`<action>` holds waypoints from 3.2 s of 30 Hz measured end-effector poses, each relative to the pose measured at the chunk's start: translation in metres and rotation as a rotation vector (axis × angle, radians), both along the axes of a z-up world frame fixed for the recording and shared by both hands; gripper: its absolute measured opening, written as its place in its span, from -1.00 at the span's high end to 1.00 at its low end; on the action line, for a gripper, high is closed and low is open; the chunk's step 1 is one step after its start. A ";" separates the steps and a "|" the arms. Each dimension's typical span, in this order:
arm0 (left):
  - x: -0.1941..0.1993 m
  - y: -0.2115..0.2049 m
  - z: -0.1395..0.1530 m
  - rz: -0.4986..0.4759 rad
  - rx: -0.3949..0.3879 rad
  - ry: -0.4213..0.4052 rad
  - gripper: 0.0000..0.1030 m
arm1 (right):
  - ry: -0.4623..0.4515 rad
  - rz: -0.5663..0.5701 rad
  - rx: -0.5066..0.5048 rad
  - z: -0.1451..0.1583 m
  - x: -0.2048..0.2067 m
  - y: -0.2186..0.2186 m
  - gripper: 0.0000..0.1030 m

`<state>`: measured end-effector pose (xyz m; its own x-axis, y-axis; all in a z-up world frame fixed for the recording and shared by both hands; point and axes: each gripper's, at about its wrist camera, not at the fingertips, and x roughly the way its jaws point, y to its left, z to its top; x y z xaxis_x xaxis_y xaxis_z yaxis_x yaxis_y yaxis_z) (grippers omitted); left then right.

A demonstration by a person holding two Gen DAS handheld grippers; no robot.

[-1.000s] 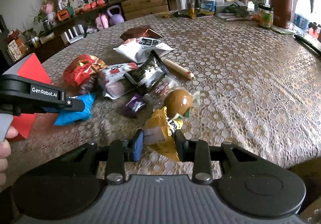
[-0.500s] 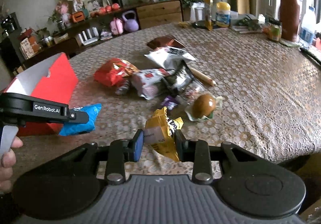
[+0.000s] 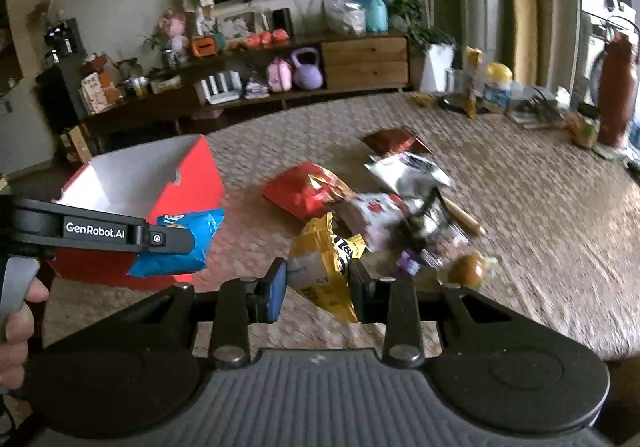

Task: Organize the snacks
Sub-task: 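Carry the blue packet and yellow bag into the red shoebox with both grippers, then open both grippers to drop the packets into the box and withdraw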

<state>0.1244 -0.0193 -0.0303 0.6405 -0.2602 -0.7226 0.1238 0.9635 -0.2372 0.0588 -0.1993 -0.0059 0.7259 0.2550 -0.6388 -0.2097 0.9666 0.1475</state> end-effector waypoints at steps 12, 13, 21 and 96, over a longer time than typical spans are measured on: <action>0.001 0.050 0.033 0.046 0.026 -0.061 0.41 | -0.023 0.109 0.010 0.023 0.028 0.066 0.37; 0.002 0.056 0.034 0.054 0.029 -0.062 0.41 | -0.023 0.116 0.011 0.023 0.031 0.071 0.37; 0.015 0.098 0.042 0.116 0.057 -0.069 0.41 | -0.014 0.175 0.015 0.026 0.053 0.116 0.37; 0.021 0.190 0.003 0.295 0.220 0.018 -0.60 | 0.094 0.272 -0.044 -0.004 0.080 0.214 -0.16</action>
<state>0.1456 0.1708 -0.0268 0.6511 0.0970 -0.7528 -0.1696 0.9853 -0.0198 0.1388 0.0146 -0.0094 0.5716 0.4031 -0.7147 -0.4496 0.8825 0.1382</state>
